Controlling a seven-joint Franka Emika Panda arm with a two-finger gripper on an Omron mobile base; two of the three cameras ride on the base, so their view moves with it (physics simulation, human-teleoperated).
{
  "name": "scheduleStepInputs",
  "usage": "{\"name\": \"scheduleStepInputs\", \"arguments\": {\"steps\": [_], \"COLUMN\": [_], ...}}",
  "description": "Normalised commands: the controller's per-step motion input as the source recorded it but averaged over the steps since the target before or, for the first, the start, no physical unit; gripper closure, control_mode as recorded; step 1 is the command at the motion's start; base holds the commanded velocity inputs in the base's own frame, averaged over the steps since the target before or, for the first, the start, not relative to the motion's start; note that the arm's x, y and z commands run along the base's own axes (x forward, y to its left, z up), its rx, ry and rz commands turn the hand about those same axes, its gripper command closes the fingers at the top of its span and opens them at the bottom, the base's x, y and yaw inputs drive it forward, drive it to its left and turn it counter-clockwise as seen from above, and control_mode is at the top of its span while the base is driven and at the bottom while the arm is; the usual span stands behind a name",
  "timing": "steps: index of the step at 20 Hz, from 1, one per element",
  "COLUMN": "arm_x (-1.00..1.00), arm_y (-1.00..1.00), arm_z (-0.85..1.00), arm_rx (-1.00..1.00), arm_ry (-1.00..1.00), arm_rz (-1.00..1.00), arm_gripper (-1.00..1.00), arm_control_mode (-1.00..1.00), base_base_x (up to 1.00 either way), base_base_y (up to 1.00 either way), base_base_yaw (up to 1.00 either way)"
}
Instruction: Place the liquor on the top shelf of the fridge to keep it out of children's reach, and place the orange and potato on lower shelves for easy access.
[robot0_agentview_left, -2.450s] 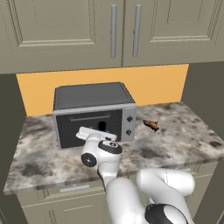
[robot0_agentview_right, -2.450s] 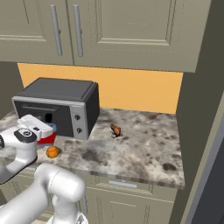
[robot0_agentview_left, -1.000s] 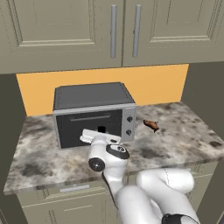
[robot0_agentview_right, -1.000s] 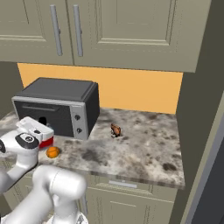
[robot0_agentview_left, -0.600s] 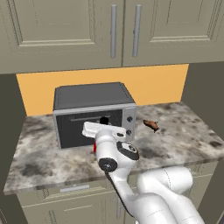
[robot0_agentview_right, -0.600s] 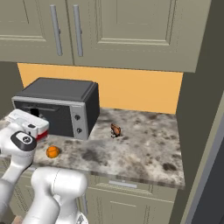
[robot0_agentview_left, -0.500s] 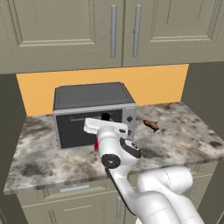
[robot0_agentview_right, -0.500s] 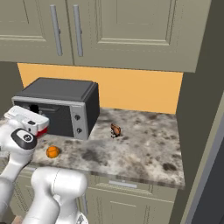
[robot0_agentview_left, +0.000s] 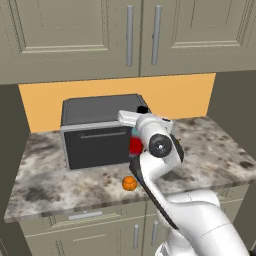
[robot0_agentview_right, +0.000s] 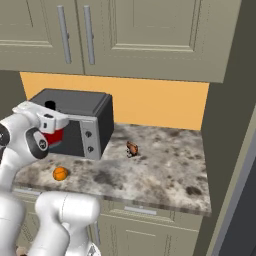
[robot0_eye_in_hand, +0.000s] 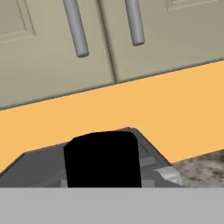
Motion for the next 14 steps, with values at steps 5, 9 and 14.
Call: {"name": "scheduleStepInputs", "arguments": {"steps": [5, 9, 14], "arm_x": [-0.39, -0.43, -0.49], "arm_y": [-0.83, -0.75, -0.70], "arm_z": [0.57, 0.55, 0.38], "arm_rx": [-0.10, -0.05, 0.00], "arm_ry": [0.18, 0.02, 0.00], "arm_rz": [0.01, 0.18, 0.26], "arm_gripper": [1.00, 1.00, 1.00], "arm_control_mode": [-1.00, -1.00, -1.00], "base_base_x": [0.00, 0.00, 0.00], "base_base_y": [0.00, 0.00, 0.00], "base_base_yaw": [0.00, 0.00, 0.00]}}
